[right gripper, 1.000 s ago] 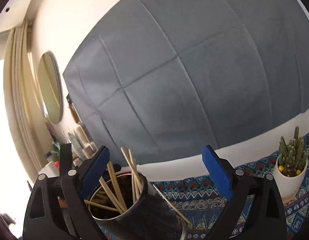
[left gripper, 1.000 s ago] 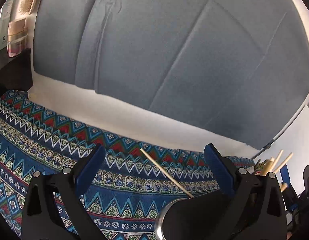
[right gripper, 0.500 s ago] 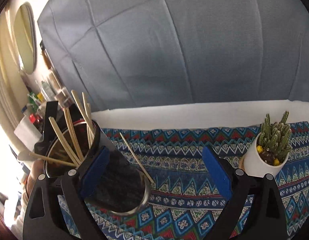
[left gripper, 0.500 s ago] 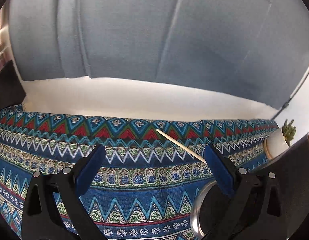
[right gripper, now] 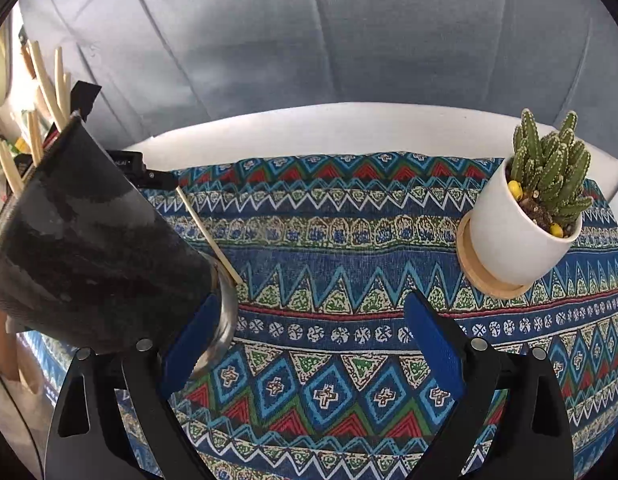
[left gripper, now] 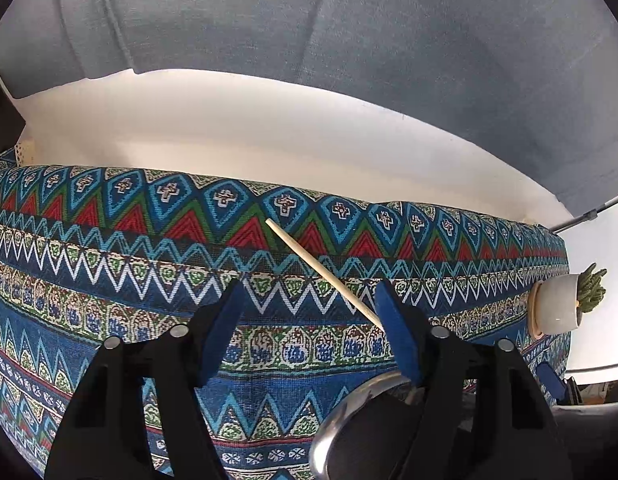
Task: Organize utensils
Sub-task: 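Move the left tool down to the chopstick lying beside the holder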
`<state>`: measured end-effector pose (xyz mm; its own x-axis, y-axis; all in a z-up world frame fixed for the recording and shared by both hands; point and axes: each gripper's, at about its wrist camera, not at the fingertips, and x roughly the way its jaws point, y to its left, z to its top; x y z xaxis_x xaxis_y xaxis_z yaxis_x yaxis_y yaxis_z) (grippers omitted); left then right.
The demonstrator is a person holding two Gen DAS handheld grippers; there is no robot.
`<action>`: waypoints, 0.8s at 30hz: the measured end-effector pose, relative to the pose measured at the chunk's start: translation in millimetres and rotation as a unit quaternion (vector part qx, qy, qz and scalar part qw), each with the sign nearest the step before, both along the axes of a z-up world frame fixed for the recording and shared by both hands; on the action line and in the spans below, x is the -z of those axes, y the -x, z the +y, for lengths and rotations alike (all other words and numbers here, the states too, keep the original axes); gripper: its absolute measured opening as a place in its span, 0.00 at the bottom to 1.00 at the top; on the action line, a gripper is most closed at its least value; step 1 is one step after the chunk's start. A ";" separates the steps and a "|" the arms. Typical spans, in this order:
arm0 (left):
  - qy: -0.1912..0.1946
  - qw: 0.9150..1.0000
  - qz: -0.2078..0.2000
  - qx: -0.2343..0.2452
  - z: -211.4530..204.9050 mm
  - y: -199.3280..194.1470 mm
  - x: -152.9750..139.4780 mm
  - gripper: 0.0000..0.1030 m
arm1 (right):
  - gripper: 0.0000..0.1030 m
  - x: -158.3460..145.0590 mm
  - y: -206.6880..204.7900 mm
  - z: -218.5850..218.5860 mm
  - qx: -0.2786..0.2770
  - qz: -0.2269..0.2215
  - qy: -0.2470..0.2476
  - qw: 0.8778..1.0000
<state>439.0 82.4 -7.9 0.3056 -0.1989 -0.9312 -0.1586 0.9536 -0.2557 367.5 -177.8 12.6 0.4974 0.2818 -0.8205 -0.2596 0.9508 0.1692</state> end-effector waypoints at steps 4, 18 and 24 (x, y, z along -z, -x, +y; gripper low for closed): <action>-0.021 1.000 0.002 -0.005 -7.6 -3.1 4.5 0.47 | 0.87 14.5 -1.2 9.6 -0.011 0.010 0.026 1.000; 0.001 1.000 -0.019 -0.022 26.2 23.0 15.9 0.00 | 0.08 41.8 0.6 30.1 -0.034 0.018 0.055 0.998; 0.061 0.996 -0.002 -0.059 59.2 22.3 22.9 0.00 | 0.11 33.3 2.6 20.8 -0.020 0.004 0.031 0.999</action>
<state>416.7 141.7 -30.8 0.3375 -0.2734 -0.9007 -0.2673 0.8897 -0.3702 364.9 -157.1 -20.7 0.4798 0.2506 -0.8408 -0.2972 0.9481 0.1130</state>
